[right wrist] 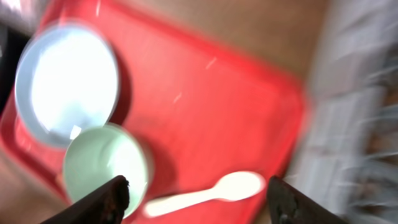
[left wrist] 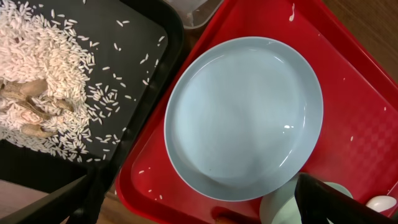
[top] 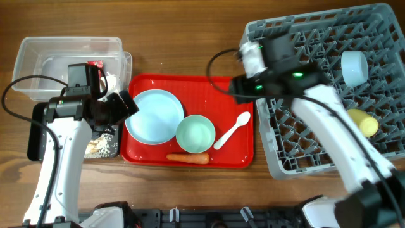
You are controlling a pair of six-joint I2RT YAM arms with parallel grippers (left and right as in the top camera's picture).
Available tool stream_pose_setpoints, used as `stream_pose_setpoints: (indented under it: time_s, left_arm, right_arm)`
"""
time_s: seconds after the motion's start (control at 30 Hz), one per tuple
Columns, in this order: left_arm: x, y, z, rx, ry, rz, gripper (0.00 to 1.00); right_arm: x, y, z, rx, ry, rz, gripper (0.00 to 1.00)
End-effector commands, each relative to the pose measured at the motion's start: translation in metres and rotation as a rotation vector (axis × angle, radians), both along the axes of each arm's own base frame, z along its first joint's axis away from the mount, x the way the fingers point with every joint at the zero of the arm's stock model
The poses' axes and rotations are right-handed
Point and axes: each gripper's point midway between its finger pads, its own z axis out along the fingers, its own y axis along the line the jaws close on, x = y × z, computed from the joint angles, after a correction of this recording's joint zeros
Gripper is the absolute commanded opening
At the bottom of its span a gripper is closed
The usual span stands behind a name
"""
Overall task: Sort waste into correct bins and load items into the dishwasher rack
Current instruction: 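Grasp the light-blue bowl with the right gripper and place it in the rack, then grasp the green bowl with the right gripper and place it in the rack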
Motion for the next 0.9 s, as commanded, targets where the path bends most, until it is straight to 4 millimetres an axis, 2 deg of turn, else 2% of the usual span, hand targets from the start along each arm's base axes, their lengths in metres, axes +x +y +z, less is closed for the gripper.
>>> stream_pose_setpoints:
  time_s: [0.0, 0.1, 0.13, 0.2, 0.27, 0.33, 0.4, 0.5, 0.53, 0.57, 0.6, 0.63, 0.7, 0.77, 0.87]
  left_arm:
    - [0.0, 0.002, 0.0, 0.004, -0.002, 0.015, 1.0]
    - [0.0, 0.002, 0.0, 0.003, -0.002, 0.015, 1.0]
    - [0.0, 0.002, 0.0, 0.003, -0.002, 0.015, 1.0]
    - [0.0, 0.002, 0.0, 0.003, -0.001, 0.015, 1.0]
    - [0.0, 0.002, 0.0, 0.003, -0.001, 0.015, 1.0]
    - [0.0, 0.002, 0.0, 0.003, -0.001, 0.015, 1.0]
    - [0.0, 0.002, 0.0, 0.003, -0.001, 0.015, 1.0]
    - [0.0, 0.002, 0.0, 0.003, -0.001, 0.015, 1.0]
    - [0.0, 0.002, 0.0, 0.003, -0.001, 0.015, 1.0]
    - [0.0, 0.002, 0.0, 0.003, -0.001, 0.015, 1.0]
    - [0.0, 0.002, 0.0, 0.003, -0.002, 0.015, 1.0]
    - [0.0, 0.002, 0.0, 0.003, -0.002, 0.015, 1.0]
    - [0.0, 0.002, 0.0, 0.003, -0.002, 0.015, 1.0]
    - [0.0, 0.002, 0.0, 0.003, -0.002, 0.015, 1.0]
    - [0.0, 0.002, 0.0, 0.003, -0.003, 0.015, 1.0]
  right_arm:
    - [-0.033, 0.047, -0.062, -0.028, 0.219, 0.042, 0.76]
    - [-0.057, 0.068, -0.111, -0.104, 0.341, 0.071, 0.75]
    - [-0.062, 0.069, -0.121, -0.13, 0.359, 0.082, 0.74]
    - [-0.062, 0.064, -0.14, -0.202, 0.369, 0.031, 0.57]
    - [-0.052, 0.055, -0.14, -0.239, 0.338, -0.047, 0.23]
    - [-0.04, 0.051, -0.129, -0.233, 0.291, -0.078, 0.05]
    - [-0.018, 0.034, -0.099, -0.233, 0.195, -0.143, 0.04]
    - [0.017, -0.019, -0.026, -0.252, -0.045, -0.239, 0.04]
    - [0.029, -0.048, 0.0, -0.289, -0.14, -0.314, 0.04]
    - [0.042, -0.094, 0.036, -0.368, -0.274, -0.435, 0.04]
    - [0.047, -0.125, 0.059, -0.43, -0.358, -0.523, 0.04]
    - [0.052, -0.166, 0.09, -0.527, -0.468, -0.634, 0.04]
    - [0.049, -0.24, 0.143, -0.727, -0.629, -0.864, 0.04]
    - [0.044, -0.285, 0.164, -0.799, -0.685, -1.045, 0.04]
    - [0.054, -0.326, 0.175, -0.81, -0.738, -1.167, 0.04]
